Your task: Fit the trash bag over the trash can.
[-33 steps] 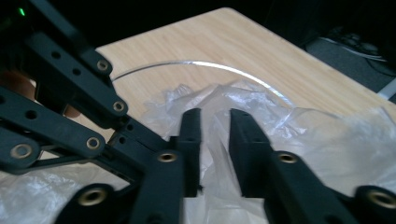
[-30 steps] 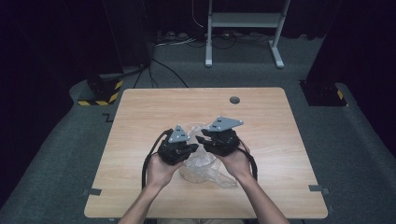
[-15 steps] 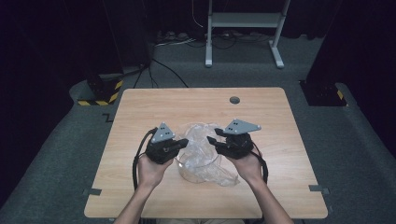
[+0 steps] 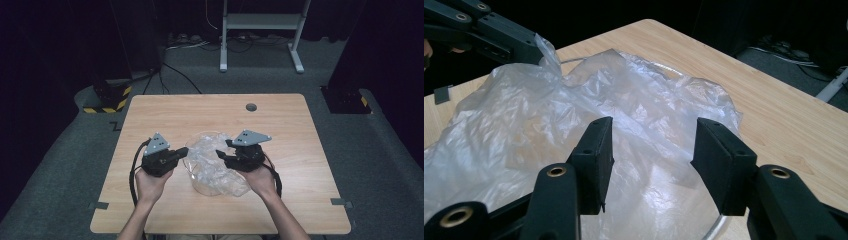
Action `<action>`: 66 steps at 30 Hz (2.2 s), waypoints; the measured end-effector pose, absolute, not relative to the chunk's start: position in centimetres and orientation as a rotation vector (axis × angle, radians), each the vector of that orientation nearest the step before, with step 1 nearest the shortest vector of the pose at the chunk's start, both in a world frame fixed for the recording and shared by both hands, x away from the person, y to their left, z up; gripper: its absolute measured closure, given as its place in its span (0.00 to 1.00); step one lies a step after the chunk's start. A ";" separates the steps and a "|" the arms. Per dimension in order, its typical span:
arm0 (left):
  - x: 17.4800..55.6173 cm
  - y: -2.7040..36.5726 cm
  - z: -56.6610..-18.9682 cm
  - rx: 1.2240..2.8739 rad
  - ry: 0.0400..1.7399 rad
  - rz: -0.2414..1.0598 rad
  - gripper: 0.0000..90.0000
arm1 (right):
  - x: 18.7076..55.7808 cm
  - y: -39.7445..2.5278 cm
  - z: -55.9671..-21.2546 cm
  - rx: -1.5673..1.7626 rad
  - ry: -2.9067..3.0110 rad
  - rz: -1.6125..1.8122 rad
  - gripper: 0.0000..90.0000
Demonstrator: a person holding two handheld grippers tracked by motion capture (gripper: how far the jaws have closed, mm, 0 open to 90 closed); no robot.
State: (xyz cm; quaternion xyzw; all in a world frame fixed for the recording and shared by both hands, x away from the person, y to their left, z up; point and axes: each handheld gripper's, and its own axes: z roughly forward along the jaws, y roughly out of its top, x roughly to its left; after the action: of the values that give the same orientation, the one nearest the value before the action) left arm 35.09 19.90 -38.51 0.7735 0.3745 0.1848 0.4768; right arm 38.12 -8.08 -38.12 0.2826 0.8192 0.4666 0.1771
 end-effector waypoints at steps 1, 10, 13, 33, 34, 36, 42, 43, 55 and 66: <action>35.1 20.1 -38.6 1.884 0.918 0.453 0.99 | 38.1 -8.1 -38.1 0.798 2.318 1.325 0.55; 35.8 22.2 -39.2 1.791 0.997 0.417 0.97 | 37.9 -7.7 -38.1 0.773 2.313 1.333 0.54; 36.4 22.8 -39.6 1.767 1.031 0.390 0.97 | 37.8 -7.7 -38.0 0.771 2.308 1.336 0.55; 36.3 21.1 -37.5 1.754 0.957 0.353 0.53 | 38.7 -5.5 -37.5 0.706 2.303 1.270 1.00; 36.6 20.9 -37.6 1.764 0.960 0.335 0.60 | 38.8 -5.4 -37.4 0.712 2.301 1.275 1.00; 37.0 20.5 -37.8 1.795 0.952 0.321 0.77 | 39.1 -5.3 -37.2 0.710 2.291 1.285 1.00; 36.8 19.7 -38.1 1.912 0.924 0.426 1.00 | 40.5 -5.1 -36.7 0.747 2.268 1.305 1.00; 36.7 19.7 -38.1 1.919 0.924 0.438 1.00 | 40.7 -5.1 -36.6 0.755 2.265 1.305 1.00; 36.9 21.3 -37.5 1.807 0.966 0.426 0.70 | 42.0 -3.9 -36.3 0.742 2.272 1.307 1.00; 39.8 18.6 -37.3 1.893 0.953 0.373 0.64 | 42.1 -3.0 -36.2 0.702 2.289 1.322 1.00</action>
State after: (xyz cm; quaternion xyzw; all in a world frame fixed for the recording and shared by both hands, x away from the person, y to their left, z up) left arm 39.85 18.57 -37.25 0.7742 0.3896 0.1526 0.4749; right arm 42.11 -3.05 -36.18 0.2513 0.8198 0.4733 0.2019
